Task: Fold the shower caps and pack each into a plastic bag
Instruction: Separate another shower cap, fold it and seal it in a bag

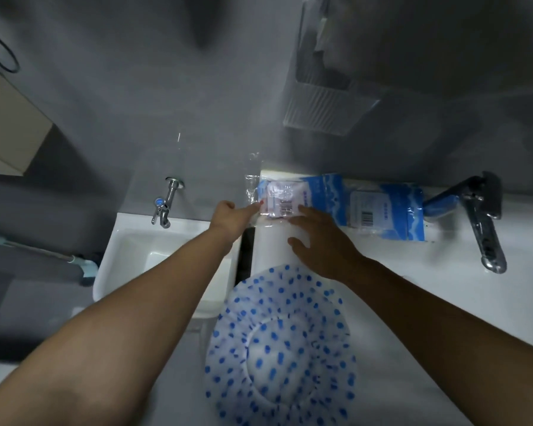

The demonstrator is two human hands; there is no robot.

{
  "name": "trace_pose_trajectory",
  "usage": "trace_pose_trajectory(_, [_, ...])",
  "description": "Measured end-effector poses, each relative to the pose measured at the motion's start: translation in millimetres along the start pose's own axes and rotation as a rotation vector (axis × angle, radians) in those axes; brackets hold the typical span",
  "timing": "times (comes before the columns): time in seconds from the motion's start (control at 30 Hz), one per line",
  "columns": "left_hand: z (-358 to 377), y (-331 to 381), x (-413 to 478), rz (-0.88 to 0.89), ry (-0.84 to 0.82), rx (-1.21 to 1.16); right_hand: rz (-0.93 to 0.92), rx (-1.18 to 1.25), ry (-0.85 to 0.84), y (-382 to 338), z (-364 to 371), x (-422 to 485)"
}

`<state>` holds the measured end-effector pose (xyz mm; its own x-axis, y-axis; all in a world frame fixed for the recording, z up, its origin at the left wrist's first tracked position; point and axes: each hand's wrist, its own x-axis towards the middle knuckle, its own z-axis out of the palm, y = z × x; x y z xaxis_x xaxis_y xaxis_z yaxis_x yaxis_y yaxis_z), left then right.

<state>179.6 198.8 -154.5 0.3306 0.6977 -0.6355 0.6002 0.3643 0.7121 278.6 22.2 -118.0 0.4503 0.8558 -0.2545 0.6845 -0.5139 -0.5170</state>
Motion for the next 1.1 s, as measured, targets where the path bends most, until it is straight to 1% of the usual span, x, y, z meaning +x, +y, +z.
trace_pose_trajectory(0.1, [-10,-4,-29,0.156,0.100,0.139,-0.007,0.056,0.033,3,-5,-21])
trace_pose_trajectory(0.17, [-16,-14,-56,0.321,0.079,0.244,-0.029,0.058,0.033,3,-7,-45])
trace_pose_trajectory(0.23, [-24,-31,-91,0.453,-0.026,0.333,-0.092,0.060,0.017,-1,-5,-80])
trace_pose_trajectory(0.27, [-28,-40,-109,0.503,-0.099,0.392,-0.116,0.057,-0.017,-2,-3,-99])
trace_pose_trajectory(0.33, [-39,-65,-143,0.603,-0.248,0.531,-0.125,0.031,-0.148,-2,9,-138])
trace_pose_trajectory(0.43, [-51,-105,-179,0.755,-0.443,0.783,-0.088,0.007,-0.366,0,30,-176])
trace_pose_trajectory(0.53, [-57,-139,-193,0.825,-0.548,1.040,-0.009,0.086,-0.480,1,40,-187])
trace_pose_trajectory(0.63, [-61,-154,-194,0.808,-0.629,1.228,0.127,0.147,-0.551,0,43,-187])
trace_pose_trajectory(0.73, [-62,-160,-197,0.798,-0.668,1.357,0.124,0.101,-0.572,-3,42,-185])
trace_pose_trajectory(0.8, [-64,-164,-201,0.794,-0.681,1.356,0.108,0.060,-0.601,-7,42,-185])
trace_pose_trajectory(0.87, [-68,-170,-200,0.792,-0.666,1.272,0.144,0.083,-0.593,-7,42,-186])
trace_pose_trajectory(0.9, [-70,-172,-200,0.763,-0.654,1.207,0.166,0.104,-0.581,-8,41,-185])
trace_pose_trajectory(0.97, [-73,-172,-198,0.655,-0.640,1.020,0.171,0.112,-0.581,-9,39,-186])
trace_pose_trajectory(1.0, [-73,-171,-197,0.590,-0.629,0.924,0.142,0.093,-0.591,-10,38,-186])
trace_pose_trajectory(1.1, [-73,-166,-198,0.427,-0.563,0.709,0.120,0.121,-0.597,-9,36,-187])
